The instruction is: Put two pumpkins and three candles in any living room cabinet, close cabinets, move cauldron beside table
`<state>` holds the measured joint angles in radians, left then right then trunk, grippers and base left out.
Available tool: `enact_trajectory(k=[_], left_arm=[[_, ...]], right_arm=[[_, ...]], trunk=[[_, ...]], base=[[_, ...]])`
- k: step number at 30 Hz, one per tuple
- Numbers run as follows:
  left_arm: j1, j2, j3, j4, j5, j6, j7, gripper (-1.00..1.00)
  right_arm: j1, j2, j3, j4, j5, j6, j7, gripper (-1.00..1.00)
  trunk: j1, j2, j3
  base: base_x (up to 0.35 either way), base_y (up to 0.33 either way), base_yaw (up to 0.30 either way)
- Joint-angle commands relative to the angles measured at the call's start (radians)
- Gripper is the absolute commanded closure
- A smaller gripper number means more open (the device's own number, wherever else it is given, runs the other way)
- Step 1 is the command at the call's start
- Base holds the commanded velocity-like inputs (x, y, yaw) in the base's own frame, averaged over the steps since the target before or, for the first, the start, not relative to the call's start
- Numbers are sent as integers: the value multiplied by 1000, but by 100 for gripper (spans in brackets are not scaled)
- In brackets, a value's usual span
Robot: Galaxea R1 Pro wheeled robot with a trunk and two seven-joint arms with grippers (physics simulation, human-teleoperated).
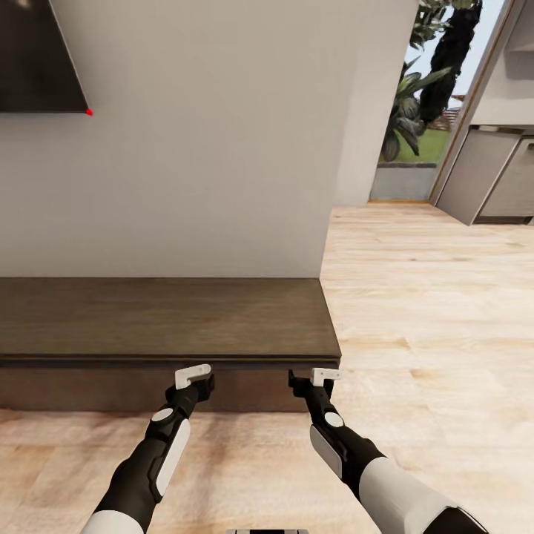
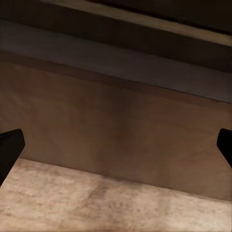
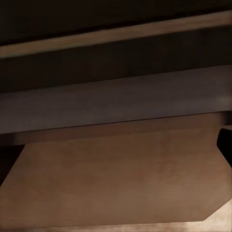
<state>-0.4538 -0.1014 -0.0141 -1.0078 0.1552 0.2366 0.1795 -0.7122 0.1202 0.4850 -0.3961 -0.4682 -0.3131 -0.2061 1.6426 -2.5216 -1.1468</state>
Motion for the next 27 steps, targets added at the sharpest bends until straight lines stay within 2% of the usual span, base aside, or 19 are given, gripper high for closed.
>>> enact_trajectory(k=[1,10,27], left_arm=[[0,0,-1,-2,10,4,6,-100],[0,0,-2,-2,10,4,6,-100],[0,-1,-2,-7,12,16,6,-100]], right_arm=[[-1,-1,8,0,-7,-4,-7,-100],[-1,-1,8,0,-7,-4,-7,-100],[-1,-1,9,0,-7,-1,-6,-100]], trunk=[[0,0,-1],[0,0,-1],[0,0,-1]], base=[[50,0,0],[91,0,0],[-146,0,0]])
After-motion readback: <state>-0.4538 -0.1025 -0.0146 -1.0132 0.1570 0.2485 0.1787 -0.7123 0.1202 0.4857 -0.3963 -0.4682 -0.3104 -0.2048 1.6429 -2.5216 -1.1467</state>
